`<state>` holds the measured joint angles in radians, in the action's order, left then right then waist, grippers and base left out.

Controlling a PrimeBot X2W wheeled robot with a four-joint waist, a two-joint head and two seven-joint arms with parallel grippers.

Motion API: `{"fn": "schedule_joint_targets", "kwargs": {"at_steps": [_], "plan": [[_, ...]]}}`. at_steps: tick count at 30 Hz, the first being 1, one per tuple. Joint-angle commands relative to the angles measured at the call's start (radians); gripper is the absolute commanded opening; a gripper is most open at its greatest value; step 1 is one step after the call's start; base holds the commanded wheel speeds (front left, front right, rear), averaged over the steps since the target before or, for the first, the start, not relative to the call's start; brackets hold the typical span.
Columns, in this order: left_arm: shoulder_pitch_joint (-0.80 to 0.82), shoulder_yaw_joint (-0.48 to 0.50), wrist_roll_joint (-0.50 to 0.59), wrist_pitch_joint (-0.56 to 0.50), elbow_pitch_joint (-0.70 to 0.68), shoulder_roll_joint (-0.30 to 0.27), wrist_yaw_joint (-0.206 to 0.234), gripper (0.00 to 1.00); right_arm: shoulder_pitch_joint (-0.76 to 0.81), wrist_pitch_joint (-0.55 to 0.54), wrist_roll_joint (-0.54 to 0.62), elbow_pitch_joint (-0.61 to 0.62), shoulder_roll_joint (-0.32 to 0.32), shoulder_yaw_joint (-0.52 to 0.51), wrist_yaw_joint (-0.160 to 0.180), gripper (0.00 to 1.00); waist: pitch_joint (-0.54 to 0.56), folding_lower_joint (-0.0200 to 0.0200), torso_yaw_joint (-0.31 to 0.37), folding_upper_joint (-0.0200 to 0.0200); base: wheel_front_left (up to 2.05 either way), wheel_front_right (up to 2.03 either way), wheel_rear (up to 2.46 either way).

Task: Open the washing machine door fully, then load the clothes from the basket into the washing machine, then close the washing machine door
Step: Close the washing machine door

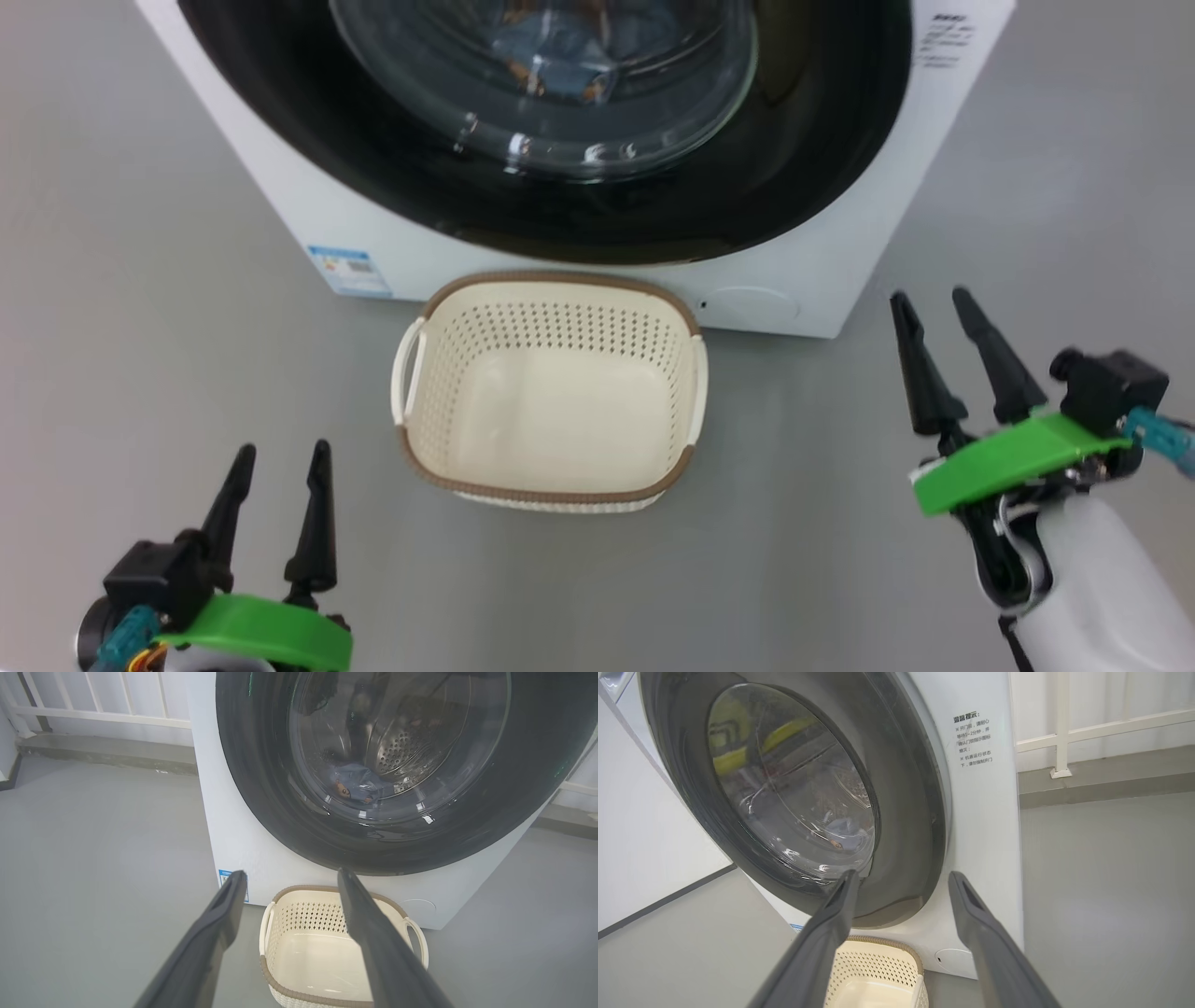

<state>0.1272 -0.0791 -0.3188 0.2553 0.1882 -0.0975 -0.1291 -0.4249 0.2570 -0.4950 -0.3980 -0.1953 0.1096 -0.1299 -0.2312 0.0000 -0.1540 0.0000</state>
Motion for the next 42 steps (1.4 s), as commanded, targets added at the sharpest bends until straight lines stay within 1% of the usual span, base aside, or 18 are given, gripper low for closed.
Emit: {"fn": "schedule_joint_targets", "kwargs": {"at_steps": [1,13,20,32,42], "plan": [[-0.011,0.042,0.007,0.006,-0.015,-0.032,-0.002,1.00,0.047,0.005,0.009,0.027,0.003,0.017,-0.001,1.00,0.064,0.0000,0.061,0.0000,0.00,0.00,0.00],[-0.078,0.051,0.001,0.006,0.007,-0.053,-0.002,1.00,0.174,0.005,0.012,0.026,-0.012,0.019,-0.001,1.00,0.134,0.0000,0.128,0.0000,0.00,0.00,0.00],[-0.101,0.061,-0.001,0.006,0.017,-0.060,-0.002,1.00,0.223,0.005,0.012,0.032,-0.024,0.005,-0.001,1.00,0.158,0.0000,0.153,0.0000,0.00,0.00,0.00],[-0.130,0.087,0.005,0.006,0.016,-0.061,-0.002,1.00,0.279,0.005,0.015,0.047,-0.031,-0.030,-0.001,1.00,0.174,0.0000,0.174,0.0000,0.00,0.00,0.00],[-0.133,0.093,-0.007,0.006,0.002,-0.065,-0.002,1.00,0.285,0.005,0.018,0.048,-0.023,-0.046,-0.001,1.00,0.167,0.0000,0.180,0.0000,0.00,0.00,0.00]]}}
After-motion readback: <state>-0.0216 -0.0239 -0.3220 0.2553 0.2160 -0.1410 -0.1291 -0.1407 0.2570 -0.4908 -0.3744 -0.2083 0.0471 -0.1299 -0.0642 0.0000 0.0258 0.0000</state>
